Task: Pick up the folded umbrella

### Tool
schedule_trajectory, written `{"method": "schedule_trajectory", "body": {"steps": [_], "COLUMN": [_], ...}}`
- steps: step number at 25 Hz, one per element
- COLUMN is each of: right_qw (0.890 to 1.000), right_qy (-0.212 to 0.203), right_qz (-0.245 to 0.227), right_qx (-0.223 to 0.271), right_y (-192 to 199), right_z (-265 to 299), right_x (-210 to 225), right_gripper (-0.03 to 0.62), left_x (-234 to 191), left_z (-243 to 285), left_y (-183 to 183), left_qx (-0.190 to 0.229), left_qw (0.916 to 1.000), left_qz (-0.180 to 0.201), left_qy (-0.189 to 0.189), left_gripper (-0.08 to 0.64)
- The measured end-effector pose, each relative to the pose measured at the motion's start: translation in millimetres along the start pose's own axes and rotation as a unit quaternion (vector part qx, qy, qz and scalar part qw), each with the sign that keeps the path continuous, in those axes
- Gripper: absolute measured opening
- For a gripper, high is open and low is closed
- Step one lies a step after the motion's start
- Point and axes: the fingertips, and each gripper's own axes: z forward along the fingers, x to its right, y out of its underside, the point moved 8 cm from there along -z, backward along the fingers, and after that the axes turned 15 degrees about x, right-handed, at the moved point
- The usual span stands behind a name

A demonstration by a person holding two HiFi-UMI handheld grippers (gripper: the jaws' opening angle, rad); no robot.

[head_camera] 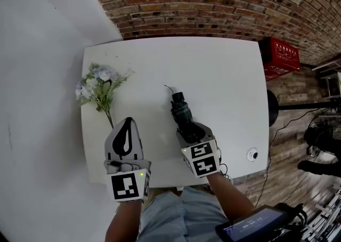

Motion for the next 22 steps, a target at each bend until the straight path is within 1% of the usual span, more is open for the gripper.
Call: {"method": "schedule_trajectory", "body": {"steps": [6, 12, 22], "right_qw": [1.000, 0.998, 0.991], "right_qy": [0.002, 0.004, 0.001], "right_qz": [-0.007, -0.010, -0.021], "right_qx": [0.028, 0.059, 0.128], "right_y": [-6.7, -16.6, -45.7], "right_z": [-9.4, -27.7, -66.6], "right_x": [4.7, 11.7, 15.1], "right_gripper": [0.206, 0.206, 0.206], "left_x": [6.7, 19.2, 42.5], "left_z": [-3.8, -8.2, -24.9], "left_y": [-8.0, -26.2, -57.8], "left_qx": [0.007, 0.020, 0.049], "left_qw": [1.0000, 0.9997, 0.9983], "left_qz": [0.006, 0.015, 0.031], "left_qy": [0.001, 0.003, 0.002], "left_gripper": [0.006, 0.006, 0.006]}}
